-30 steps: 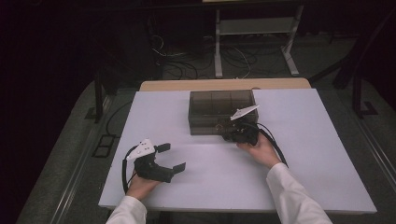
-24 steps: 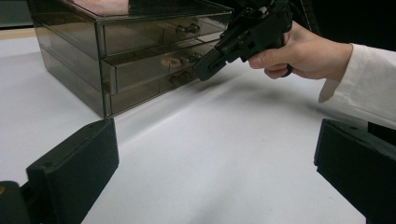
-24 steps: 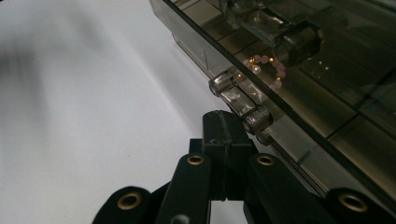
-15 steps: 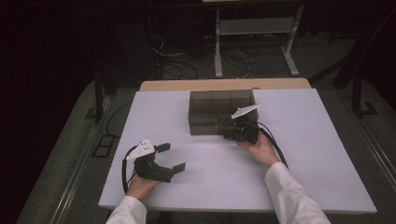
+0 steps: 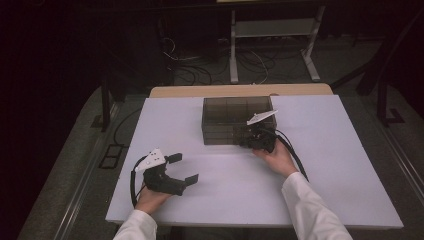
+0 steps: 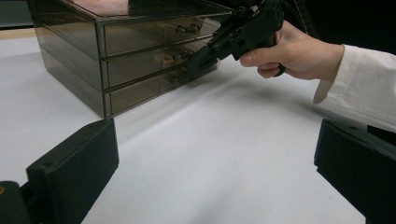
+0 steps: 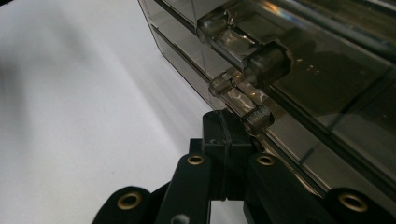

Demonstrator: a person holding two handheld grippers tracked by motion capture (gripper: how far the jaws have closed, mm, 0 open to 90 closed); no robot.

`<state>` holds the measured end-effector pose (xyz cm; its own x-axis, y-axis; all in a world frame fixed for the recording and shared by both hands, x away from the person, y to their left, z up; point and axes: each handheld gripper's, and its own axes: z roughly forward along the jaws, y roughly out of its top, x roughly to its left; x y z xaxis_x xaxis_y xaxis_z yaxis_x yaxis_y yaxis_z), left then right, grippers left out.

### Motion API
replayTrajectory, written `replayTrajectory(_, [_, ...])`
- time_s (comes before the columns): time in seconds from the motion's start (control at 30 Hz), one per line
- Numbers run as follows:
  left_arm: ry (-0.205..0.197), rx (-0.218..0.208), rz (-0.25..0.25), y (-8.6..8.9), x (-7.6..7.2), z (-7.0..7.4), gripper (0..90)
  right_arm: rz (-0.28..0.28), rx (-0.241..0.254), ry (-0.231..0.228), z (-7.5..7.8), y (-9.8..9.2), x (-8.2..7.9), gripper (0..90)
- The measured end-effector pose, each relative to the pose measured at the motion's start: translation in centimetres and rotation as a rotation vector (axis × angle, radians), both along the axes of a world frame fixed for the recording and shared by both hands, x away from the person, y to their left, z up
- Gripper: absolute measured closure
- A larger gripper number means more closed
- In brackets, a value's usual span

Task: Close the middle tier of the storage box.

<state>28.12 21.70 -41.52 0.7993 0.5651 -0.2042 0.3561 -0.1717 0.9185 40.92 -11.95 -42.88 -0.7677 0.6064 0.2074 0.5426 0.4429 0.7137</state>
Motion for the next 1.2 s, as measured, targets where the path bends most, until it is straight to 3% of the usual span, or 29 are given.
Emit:
replayTrajectory(0.43, [0.0, -0.003, -0.001, 0.0, -0.1, 0.0, 0.0, 0.026, 0.01, 0.002, 0.5, -0.2, -0.9, 88.7])
replayTrajectory(0.6, [0.001, 0.0, -0.005, -0.1, 0.0, 0.0, 0.0, 0.037, 0.03, 0.011, 0.8, -0.6, -1.6, 82.8])
replayTrajectory(0.73, [0.002, -0.001, -0.005, -0.1, 0.0, 0.0, 0.0, 0.041, 0.051, 0.019, 1.0, -1.2, -2.3, 68.9])
replayTrajectory(1.0, [0.002, -0.004, -0.006, -0.2, 0.0, 0.0, 0.0, 0.028, 0.071, -0.01, 1.7, -2.7, -4.0, 39.8])
replayTrajectory(1.13, [0.002, -0.003, -0.006, -0.2, 0.0, 0.0, 0.0, 0.01, 0.094, -0.018, 2.0, -3.7, -5.1, 20.6])
replayTrajectory(1.2, [0.003, -0.004, -0.007, -0.2, -0.1, 0.0, 0.0, 0.013, 0.099, -0.023, 2.1, -4.1, -5.6, 18.6])
